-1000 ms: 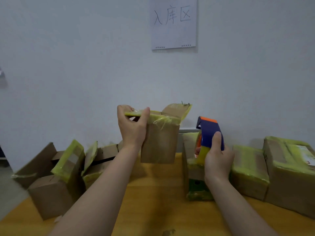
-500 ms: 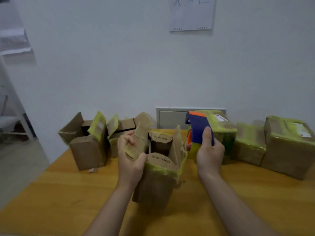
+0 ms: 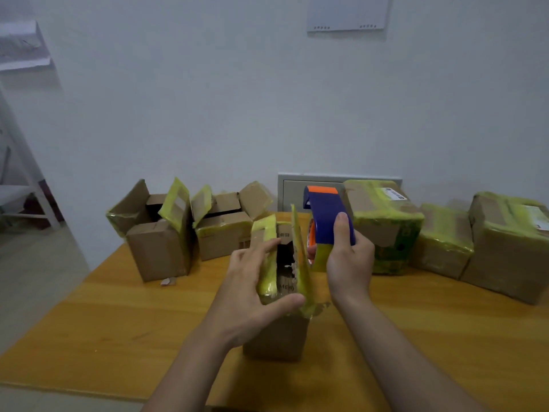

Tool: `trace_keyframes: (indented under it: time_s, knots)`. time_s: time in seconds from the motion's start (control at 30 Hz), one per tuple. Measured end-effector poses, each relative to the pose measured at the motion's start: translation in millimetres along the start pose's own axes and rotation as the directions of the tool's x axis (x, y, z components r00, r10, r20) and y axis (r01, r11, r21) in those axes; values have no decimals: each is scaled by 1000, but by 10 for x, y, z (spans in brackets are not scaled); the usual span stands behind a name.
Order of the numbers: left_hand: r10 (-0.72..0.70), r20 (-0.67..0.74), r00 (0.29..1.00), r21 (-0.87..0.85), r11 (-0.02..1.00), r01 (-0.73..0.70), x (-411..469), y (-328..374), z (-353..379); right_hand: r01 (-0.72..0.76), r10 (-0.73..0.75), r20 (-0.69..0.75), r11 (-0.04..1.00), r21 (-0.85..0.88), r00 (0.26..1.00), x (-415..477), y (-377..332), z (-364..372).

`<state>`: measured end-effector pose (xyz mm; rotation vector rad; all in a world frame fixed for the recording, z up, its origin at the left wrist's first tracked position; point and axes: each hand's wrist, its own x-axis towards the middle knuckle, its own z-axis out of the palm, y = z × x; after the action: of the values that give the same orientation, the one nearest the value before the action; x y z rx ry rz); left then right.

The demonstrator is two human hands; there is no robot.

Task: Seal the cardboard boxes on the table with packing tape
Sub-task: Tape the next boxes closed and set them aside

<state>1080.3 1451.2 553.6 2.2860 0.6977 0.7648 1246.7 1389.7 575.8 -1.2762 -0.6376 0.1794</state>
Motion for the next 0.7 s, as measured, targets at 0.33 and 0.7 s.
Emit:
trace_keyframes:
  time_s: [0.33, 0.7]
  knots:
    - [-10, -61, 998, 325, 945, 30, 111, 130, 180, 46, -32, 141, 994, -101, 990, 136, 4, 36]
    - [-208, 82, 975, 650, 753, 106, 179, 190, 126, 58, -55, 150, 998, -15, 987, 272, -181, 32]
